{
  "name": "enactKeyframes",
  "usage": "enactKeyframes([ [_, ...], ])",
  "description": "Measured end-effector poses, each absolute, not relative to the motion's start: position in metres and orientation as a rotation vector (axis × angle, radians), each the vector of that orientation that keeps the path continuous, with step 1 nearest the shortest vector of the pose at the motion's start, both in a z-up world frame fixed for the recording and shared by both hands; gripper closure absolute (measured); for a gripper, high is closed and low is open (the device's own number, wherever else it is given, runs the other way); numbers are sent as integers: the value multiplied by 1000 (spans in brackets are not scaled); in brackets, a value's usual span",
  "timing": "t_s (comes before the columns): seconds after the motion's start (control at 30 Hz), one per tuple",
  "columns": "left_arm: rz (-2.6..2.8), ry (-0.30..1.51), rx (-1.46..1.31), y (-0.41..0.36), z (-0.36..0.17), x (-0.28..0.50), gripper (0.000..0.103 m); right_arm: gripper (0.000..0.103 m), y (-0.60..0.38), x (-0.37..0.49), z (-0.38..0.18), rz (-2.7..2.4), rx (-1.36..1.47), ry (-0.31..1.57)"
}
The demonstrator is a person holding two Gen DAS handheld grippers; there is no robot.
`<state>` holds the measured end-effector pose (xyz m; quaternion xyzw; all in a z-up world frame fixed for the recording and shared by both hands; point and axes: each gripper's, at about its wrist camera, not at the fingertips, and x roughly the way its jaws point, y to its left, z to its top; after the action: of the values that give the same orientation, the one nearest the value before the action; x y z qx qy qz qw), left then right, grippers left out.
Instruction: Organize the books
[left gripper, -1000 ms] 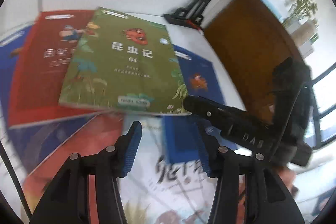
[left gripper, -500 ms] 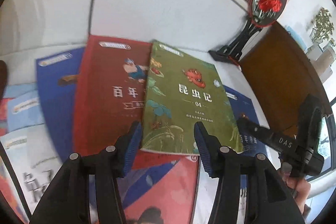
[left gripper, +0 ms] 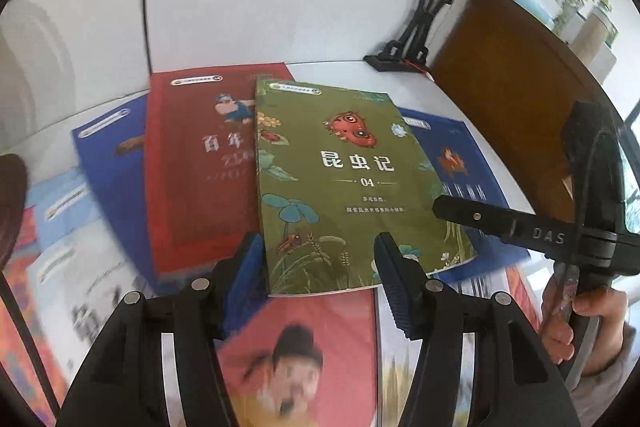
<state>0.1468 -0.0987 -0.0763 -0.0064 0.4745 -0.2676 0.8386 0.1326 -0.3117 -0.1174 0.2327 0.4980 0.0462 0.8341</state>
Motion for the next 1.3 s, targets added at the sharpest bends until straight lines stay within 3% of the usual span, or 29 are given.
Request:
enactKeyframes([
  [0.27,-565,1014,-9,-55,-59,66,49,67,-269,74,-111,193,488,1111],
  [0.37,-721,1096,-137,-38,-61,27,49,67,-243,41,-121,375,598,1174],
  [0.5,-696,1069,-22,-28,-60,-26,48,68,-213,3,-121,399,539,1173],
  [0.73,-434,1021,-124,32,-64,32,46,67,-216,-8,-122,278,573,1104],
  [0.93,-461,1103,-173,24,-97,72,45,67,-214,1,-127,294,639,1040],
  [1.3,-549,1055,75,-9,-78,-4,43,60,-220,-8,-123,282,580,1075],
])
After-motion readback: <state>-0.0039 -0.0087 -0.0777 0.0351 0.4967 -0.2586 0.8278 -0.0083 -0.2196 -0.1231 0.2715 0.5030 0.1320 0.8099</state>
